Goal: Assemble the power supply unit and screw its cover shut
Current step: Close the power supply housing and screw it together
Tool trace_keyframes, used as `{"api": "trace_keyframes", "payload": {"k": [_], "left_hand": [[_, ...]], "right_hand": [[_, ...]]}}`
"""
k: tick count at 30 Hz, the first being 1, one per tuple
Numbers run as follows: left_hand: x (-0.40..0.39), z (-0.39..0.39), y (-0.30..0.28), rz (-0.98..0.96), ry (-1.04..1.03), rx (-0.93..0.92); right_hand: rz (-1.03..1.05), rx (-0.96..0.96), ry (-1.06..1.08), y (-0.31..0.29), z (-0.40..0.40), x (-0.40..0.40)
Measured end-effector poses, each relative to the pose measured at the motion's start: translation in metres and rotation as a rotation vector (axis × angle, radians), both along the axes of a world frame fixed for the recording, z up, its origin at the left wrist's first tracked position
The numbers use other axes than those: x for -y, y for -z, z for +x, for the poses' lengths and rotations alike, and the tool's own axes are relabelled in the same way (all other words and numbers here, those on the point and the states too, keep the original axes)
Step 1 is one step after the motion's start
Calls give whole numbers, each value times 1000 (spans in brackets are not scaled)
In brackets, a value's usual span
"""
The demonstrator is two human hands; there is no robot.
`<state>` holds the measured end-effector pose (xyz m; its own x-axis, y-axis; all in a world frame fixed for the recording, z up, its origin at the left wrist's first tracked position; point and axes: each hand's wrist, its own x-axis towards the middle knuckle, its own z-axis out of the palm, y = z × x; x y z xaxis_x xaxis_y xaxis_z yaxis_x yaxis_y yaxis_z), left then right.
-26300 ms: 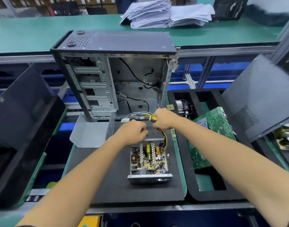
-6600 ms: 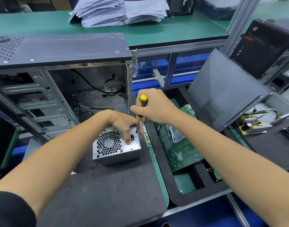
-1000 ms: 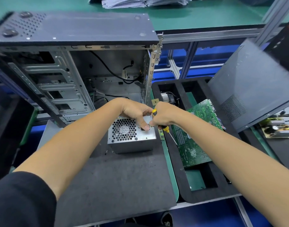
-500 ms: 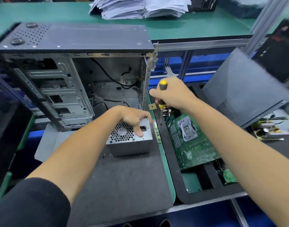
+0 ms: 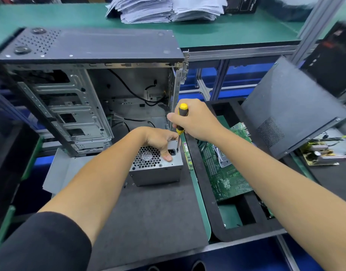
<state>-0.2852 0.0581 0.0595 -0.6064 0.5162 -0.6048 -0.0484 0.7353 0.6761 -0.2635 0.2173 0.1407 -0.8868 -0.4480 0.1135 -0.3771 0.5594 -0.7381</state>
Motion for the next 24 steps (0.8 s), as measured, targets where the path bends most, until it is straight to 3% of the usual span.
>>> {"api": "trace_keyframes", "payload": {"k": [18,24], "left_hand": [[-3,1,-1,34,5,-4],[3,8,1,116,-101,-9]], "right_hand": [[61,38,-68,-7,8,-3],[-9,10,-25,-10,8,-8]]}}
